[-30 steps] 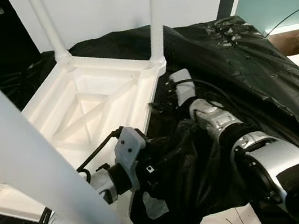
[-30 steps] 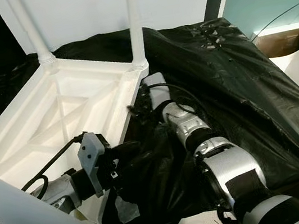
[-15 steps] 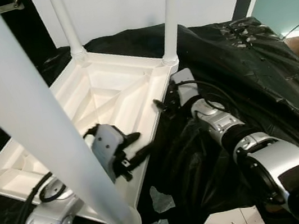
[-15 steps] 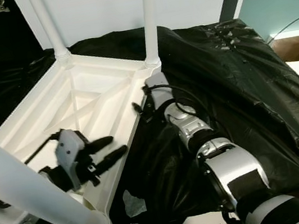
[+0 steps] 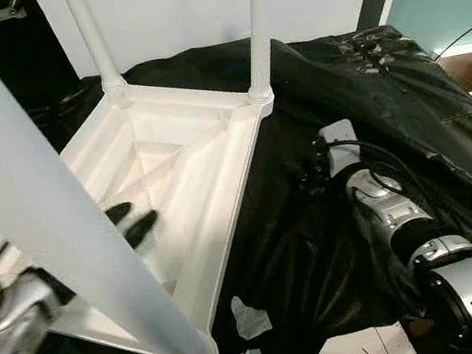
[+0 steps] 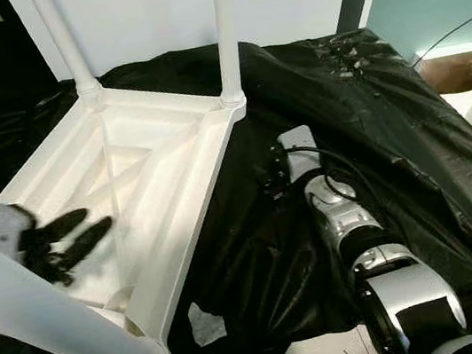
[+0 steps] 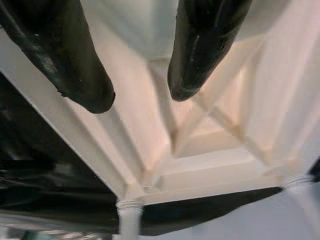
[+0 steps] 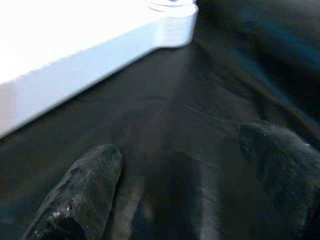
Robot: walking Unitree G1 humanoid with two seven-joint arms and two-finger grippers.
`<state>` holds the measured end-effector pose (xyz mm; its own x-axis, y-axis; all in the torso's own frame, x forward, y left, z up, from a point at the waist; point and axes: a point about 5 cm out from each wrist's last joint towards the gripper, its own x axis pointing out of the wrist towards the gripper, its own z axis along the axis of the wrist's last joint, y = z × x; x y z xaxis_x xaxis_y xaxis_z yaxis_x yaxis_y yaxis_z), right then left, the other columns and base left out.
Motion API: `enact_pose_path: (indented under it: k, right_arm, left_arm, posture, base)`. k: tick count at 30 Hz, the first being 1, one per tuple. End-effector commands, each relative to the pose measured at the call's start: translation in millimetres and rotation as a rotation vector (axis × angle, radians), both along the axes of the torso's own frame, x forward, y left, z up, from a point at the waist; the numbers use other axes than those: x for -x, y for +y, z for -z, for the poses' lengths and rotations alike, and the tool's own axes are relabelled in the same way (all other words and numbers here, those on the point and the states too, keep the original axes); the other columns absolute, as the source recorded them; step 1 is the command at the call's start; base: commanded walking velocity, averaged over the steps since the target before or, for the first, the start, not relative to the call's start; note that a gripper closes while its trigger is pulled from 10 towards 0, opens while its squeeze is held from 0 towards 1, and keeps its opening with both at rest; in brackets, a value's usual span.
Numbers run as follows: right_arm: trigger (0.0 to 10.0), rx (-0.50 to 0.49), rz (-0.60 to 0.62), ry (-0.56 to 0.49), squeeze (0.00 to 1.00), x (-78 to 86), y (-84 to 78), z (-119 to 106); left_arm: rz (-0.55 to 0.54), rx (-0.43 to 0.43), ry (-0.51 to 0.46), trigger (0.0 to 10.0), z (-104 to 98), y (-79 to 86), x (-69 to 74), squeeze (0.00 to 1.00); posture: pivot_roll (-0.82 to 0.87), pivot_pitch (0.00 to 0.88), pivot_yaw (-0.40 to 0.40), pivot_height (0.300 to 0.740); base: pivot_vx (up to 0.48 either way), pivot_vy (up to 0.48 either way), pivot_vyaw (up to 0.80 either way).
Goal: Building children table
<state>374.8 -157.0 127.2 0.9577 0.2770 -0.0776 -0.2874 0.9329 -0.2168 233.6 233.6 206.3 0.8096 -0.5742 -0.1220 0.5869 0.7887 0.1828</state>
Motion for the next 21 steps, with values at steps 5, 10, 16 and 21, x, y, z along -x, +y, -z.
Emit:
enact_pose_path:
  k: [5,10,16,21]
  right_arm:
    - [10.0,0.030,0.016,0.004,0.00,4.8,-14.6,3.6]
    - [10.0,0.045,0.032,-0.012,0.00,6.4,-24.9,-2.5]
    - [10.0,0.051,0.042,-0.017,0.00,5.6,-28.6,-5.6]
    - [10.0,0.051,0.035,-0.032,0.00,5.9,-30.9,-8.5]
  left_arm:
    - [0.258,-0.029,0.171,10.0,10.7,9.1,30.1,1.00]
    - [0.253,-0.265,0.268,10.0,29.9,24.6,41.5,0.00]
    - [0.279,-0.337,0.326,10.0,33.0,29.3,46.3,0.00]
    - [0.303,-0.358,0.355,10.0,32.5,30.5,48.2,0.00]
  posture:
    - [0.16,0.093,-0.037,0.740]
    - [0.16,0.091,-0.036,0.740]
    - [0.16,0.086,-0.039,0.740]
    - [0.16,0.085,-0.039,0.740]
  base:
    - [0.000,0.000,0.00]
    - [0.000,0.000,0.00]
    - [0.000,0.000,0.00]
    - [0.000,0.000,0.00]
